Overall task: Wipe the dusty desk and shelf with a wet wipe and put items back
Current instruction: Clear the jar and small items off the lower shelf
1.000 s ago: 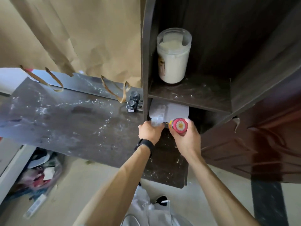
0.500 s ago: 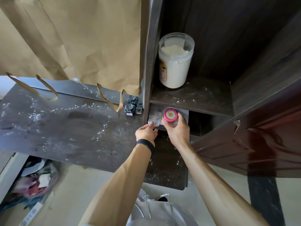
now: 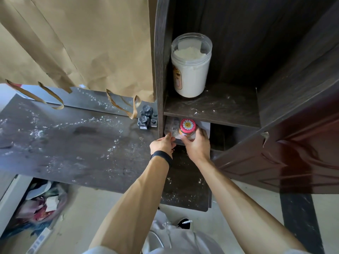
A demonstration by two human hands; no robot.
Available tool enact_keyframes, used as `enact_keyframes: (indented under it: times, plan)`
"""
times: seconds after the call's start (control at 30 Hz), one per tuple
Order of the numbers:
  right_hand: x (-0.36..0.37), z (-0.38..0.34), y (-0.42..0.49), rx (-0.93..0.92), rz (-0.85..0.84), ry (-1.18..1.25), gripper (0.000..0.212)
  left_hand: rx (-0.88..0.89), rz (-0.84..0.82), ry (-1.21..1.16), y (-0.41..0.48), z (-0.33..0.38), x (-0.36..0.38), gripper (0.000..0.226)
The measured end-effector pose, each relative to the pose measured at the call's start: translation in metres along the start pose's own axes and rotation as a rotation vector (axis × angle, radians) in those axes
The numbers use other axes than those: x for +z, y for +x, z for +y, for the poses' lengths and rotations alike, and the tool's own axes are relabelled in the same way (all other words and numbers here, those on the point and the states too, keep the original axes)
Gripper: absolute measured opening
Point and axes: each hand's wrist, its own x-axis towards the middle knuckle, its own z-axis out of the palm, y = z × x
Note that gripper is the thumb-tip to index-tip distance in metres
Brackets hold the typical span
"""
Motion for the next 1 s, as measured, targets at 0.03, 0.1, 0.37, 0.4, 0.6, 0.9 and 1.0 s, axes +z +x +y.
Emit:
enact_keyframes:
  times: [0.03, 0.1, 0.37, 0.4, 0.6, 0.9, 1.0]
  plan:
    - [0.0, 0.001, 0.0, -0.004, 0.0, 0.0, 0.061, 0.0, -0.001, -0.003, 0.0, 0.0, 0.0, 0.024]
    - [0.0, 0.002, 0.001, -0.011, 0.001, -0.015, 0.062, 0.005, -0.009, 0.004, -0.001, 0.0, -0.001, 0.024]
    - [-0.005, 0.013, -0.007, -0.006, -0.031, 0.015, 0.068, 0.045, -0.11, 0.149, -0.006, -0.004, -0.021, 0.031]
    - [-0.006, 0.016, -0.012, 0.002, -0.028, 0.022, 0.065, 0.051, -0.116, 0.196, -0.005, -0.008, -0.029, 0.031]
    - [0.0, 0.036, -0.058, -0.04, -0.135, 0.138, 0.039, 0.23, 0.061, 0.435, 0.005, -0.032, -0.093, 0.029]
    - [0.085, 0.021, -0.099, -0.182, -0.492, -0.224, 0.051, 0.49, 0.014, 0.923, 0.067, 0.008, -0.122, 0.063]
    - [0.126, 0.013, -0.096, -0.219, -0.531, -0.434, 0.063, 0.59, -0.05, 1.027, 0.099, 0.031, -0.118, 0.069]
